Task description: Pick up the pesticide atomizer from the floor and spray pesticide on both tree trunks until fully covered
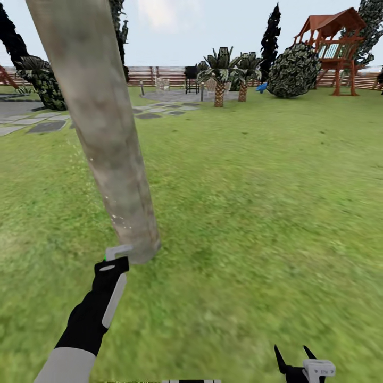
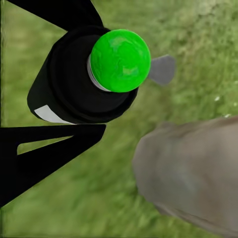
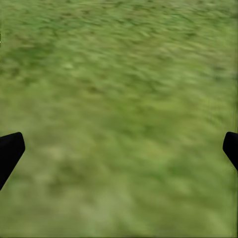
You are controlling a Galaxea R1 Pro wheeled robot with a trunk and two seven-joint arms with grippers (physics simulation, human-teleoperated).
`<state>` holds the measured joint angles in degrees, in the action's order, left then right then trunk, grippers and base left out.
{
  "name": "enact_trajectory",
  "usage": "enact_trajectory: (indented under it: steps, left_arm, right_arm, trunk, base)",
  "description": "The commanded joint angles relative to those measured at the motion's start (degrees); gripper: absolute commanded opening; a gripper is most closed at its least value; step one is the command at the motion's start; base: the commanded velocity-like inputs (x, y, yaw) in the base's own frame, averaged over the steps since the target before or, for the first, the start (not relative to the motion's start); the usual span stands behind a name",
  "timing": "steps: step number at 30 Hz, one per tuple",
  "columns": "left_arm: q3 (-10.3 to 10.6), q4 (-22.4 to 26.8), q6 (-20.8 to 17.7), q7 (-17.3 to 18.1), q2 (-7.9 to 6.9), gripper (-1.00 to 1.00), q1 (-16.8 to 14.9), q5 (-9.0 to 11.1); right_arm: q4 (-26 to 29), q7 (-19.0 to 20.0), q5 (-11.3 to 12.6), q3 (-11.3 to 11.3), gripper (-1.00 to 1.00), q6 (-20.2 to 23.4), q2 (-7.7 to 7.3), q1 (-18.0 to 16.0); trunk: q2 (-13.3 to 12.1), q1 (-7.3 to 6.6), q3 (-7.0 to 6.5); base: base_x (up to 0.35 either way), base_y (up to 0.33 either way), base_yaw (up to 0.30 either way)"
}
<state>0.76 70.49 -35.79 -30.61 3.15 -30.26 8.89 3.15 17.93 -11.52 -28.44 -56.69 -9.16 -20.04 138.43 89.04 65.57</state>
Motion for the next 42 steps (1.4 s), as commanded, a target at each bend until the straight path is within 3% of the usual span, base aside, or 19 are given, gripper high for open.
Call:
enact_trajectory:
  steps: [1, 8, 11, 13, 24, 35, 38, 39, 42]
  left_arm:
    - [-0.03, 0.0, -0.04, -0.02, 0.02, -1.0, 0.1, -0.04]
    - [0.41, -0.55, -0.07, 0.1, 0.16, -1.0, 0.19, 0.07]
    - [4.38, -0.64, -0.07, 0.05, 0.11, -1.0, 0.2, -0.01]
    - [5.0, -0.62, -0.07, 0.02, 0.09, -1.0, 0.2, -0.08]
    - [5.06, -0.42, -0.04, -0.06, 0.03, -1.0, 0.2, -0.1]
    - [5.04, 0.08, 0.01, -0.01, 0.2, -1.0, 0.01, 0.06]
    - [5.04, 0.34, -0.29, 0.07, 0.84, -1.0, -1.66, 0.12]
    - [5.02, 0.5, -2.26, 0.1, 1.19, -1.0, -4.64, 0.15]
    - [4.78, 2.99, -8.39, 0.16, 0.82, -1.0, -8.93, 0.19]
  right_arm:
    - [0.01, 0.0, 0.01, -0.02, 1.0, 0.0, 0.01, 0.0]
    - [0.01, 0.0, 0.01, 0.01, 1.0, 0.0, 0.02, 0.0]
    - [-0.02, 0.0, 0.01, 0.03, 1.0, 0.0, 0.02, 0.0]
    - [0.0, 0.0, 0.01, 0.02, 1.0, 0.0, 0.02, 0.0]
    - [-0.06, 0.0, 0.01, -0.03, 1.0, 0.0, 0.02, 0.0]
    - [-0.04, 0.0, 0.01, 0.01, 1.0, 0.0, 0.02, 0.0]
    - [0.0, 0.0, 0.01, -0.03, 1.0, 0.0, -0.03, 0.0]
    - [0.01, 0.0, 0.01, -0.03, 1.0, 0.0, -0.06, 0.0]
    - [0.01, 0.0, 0.01, -0.03, 1.0, 0.0, -0.07, 0.0]
  trunk:
    - [0.0, 0.0, 0.0]
    - [0.0, 0.0, 0.0]
    - [0.0, 0.0, 0.0]
    - [0.0, 0.0, 0.0]
    - [0.0, 0.0, 0.0]
    - [0.0, 0.0, 0.0]
    - [0.0, 0.0, 0.0]
    - [0.0, 0.0, 0.0]
    - [0.0, 0.0, 0.0]
  base:
    - [-0.002, -0.272, 0.249]
    - [0.113, -0.244, 0.274]
    - [0.241, -0.187, 0.277]
    - [0.243, -0.186, 0.277]
    - [0.035, -0.263, 0.106]
    - [0.0, -0.195, 0.265]
    - [0.0, -0.004, 0.276]
    - [0.0, -0.001, 0.258]
    - [0.0, 0.0, 0.126]
